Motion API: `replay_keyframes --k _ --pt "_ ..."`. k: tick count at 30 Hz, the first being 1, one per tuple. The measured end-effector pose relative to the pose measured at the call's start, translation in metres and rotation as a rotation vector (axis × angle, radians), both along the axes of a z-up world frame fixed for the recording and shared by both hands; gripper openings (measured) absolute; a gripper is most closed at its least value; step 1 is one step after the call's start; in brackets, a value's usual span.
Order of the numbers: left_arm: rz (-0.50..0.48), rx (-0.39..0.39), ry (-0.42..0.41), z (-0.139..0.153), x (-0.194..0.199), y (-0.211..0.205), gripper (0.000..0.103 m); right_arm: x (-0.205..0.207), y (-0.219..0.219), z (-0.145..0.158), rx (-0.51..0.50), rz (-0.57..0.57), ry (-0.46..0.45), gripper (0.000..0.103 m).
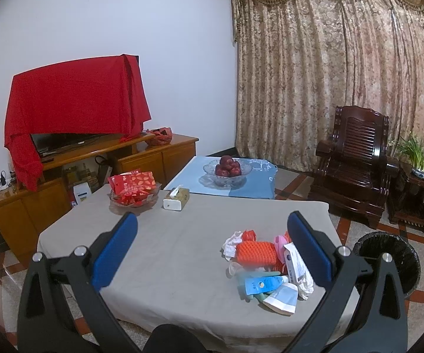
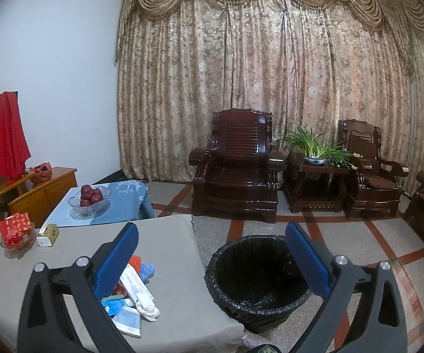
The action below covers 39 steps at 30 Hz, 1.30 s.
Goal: Collect trash
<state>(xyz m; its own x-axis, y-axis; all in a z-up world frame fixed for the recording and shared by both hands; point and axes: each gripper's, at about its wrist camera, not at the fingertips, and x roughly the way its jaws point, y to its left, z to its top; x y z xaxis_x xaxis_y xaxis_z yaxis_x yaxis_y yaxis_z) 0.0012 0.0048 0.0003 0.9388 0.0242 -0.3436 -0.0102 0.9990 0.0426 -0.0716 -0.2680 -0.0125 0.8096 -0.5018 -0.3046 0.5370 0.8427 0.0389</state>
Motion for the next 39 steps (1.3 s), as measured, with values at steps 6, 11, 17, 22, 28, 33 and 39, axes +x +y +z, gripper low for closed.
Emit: replay_keyframes --k 6,11,17,22,28,33,39 --pt "0.0 -0.001 0.0 0.002 0.0 0.001 0.099 0.0 0.0 0.0 0.001 0.0 -0.001 0.097" --pt "-0.001 -0.001 -0.001 0.003 -0.001 0.0 0.099 0.0 0.0 -0.001 -0.001 -0.001 -0.002 0.097" --pt "0.0 -0.002 -0.001 0.002 -0.001 0.001 0.099 0.002 -0.001 -0.001 0.0 -0.001 -0.001 0.097" --pt "0.0 -0.004 -0.001 0.002 -0.001 0.001 0.099 0.002 -0.001 -0.001 0.001 -0.001 -0.002 0.097" --pt "-0.001 -0.003 -0.004 0.003 -0.002 0.0 0.099 0.001 -0.001 0.0 0.001 0.0 -0.004 0.097" --pt "-0.004 -0.002 -0.008 0.009 -0.003 -0.002 0.099 0.0 -0.003 0.0 0.001 0.0 -0.005 0.097" --pt "-0.005 0.0 -0.008 0.013 -0.003 -0.004 0.099 0.001 -0.003 0.0 0.002 -0.001 -0.004 0.097"
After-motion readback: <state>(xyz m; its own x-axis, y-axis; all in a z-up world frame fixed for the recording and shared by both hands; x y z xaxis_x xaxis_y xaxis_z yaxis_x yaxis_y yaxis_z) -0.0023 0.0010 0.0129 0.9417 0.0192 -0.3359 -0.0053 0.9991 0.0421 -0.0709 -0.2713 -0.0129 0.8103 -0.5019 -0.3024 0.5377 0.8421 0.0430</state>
